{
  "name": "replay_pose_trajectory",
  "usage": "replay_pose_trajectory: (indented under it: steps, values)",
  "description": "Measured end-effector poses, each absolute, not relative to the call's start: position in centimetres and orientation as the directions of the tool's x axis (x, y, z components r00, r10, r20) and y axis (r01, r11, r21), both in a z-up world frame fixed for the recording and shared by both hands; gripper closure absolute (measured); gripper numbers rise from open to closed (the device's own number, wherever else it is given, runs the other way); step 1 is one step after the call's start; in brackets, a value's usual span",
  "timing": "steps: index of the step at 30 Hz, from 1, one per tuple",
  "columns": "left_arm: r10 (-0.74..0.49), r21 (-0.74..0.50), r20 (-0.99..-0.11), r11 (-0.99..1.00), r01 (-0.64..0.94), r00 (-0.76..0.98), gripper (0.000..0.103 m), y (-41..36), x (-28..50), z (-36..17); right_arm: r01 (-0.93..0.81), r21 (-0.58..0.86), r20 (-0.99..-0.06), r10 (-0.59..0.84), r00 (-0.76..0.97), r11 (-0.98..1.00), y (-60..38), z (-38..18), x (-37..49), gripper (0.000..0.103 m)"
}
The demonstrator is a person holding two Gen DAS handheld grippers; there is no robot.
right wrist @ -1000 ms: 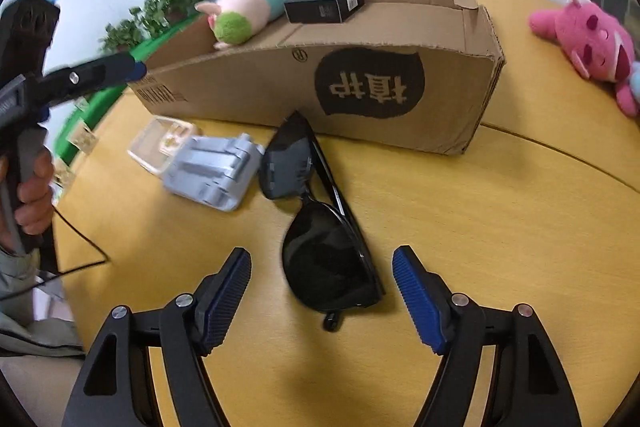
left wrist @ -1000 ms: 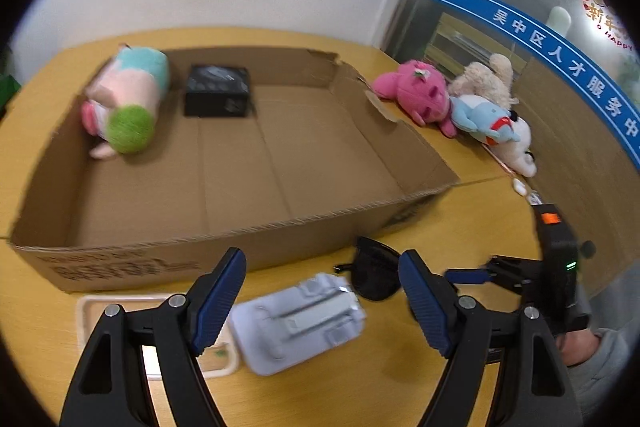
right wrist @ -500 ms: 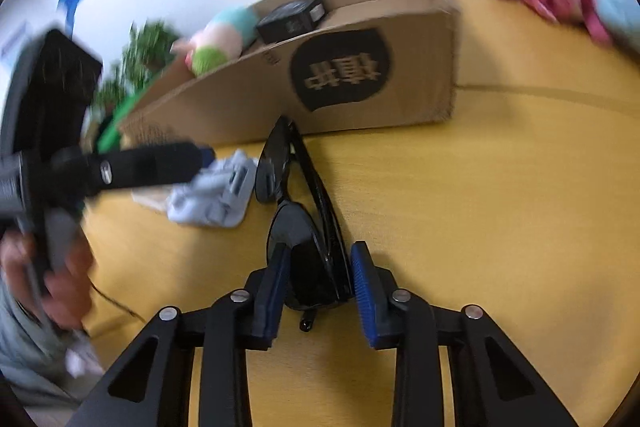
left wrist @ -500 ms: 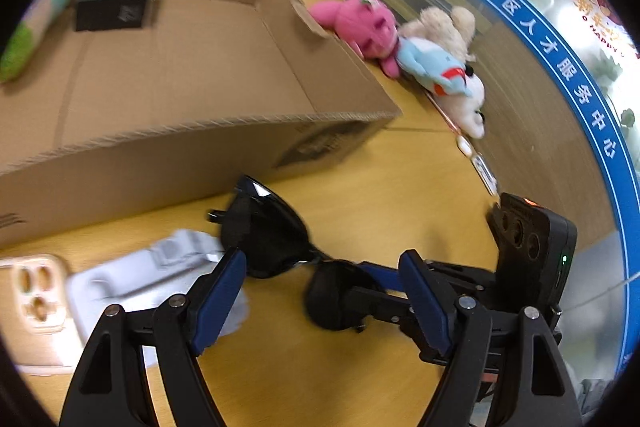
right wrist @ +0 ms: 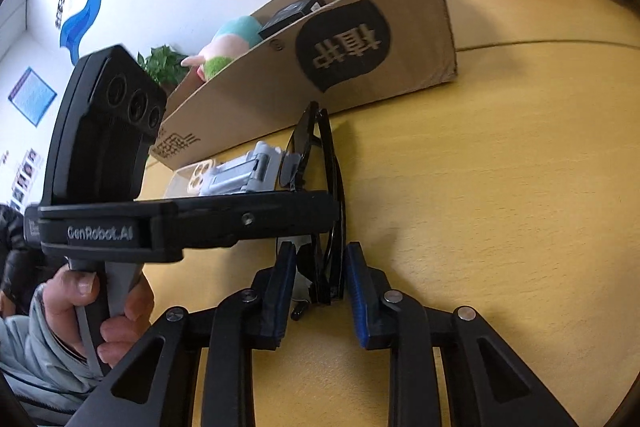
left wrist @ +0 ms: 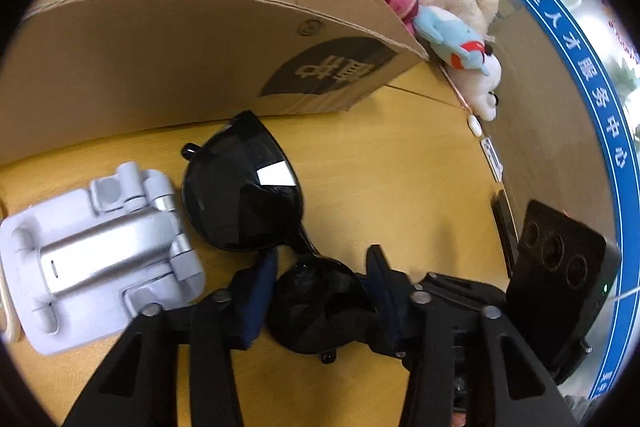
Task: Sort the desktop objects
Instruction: 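Lower both grippers onto the black sunglasses and close on the frame, then lift the sunglasses with both grippers and carry toward the box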
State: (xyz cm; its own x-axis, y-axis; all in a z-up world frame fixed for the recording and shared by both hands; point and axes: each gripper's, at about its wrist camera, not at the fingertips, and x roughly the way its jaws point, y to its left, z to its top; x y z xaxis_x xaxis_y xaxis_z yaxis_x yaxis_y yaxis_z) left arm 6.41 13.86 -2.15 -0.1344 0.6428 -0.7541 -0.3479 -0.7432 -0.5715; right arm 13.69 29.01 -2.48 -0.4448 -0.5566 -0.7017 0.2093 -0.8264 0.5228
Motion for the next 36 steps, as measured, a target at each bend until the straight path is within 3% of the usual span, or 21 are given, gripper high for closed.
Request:
replay_pose_trajectory:
  steps: [5, 9, 22, 36]
  values:
    - [0.656, -0.577, -0.736, -0.736, -0.354, -0.166, 0.071, 13.1, 6.6, -1.0, 0.217, 0.512, -0.697, -0.549, -0.46, -0.831, 28.6, -1.9, 14.0, 0.079]
    - [0.684, -0.592, -0.701, -0.717, -0.369, -0.202, 0.083, 12.3, 6.8, 0.8, 0.24, 0.508, -0.682, -0.557, -0.474, -0.827, 28.7, -1.1, 14.6, 0.079]
    - [0.709, -0.543, -0.62, -0.696, -0.47, -0.336, 0.083, 11.8, 7.0, 8.7, 0.324, 0.477, -0.584, -0.57, -0.577, -0.817, 27.7, 5.6, 15.2, 0.079]
    - [0.719, -0.461, -0.544, -0.687, -0.562, -0.433, 0.083, 10.6, -2.5, 17.0, 0.409, 0.388, -0.488, -0.561, -0.669, -0.826, 26.3, 14.0, 6.2, 0.079]
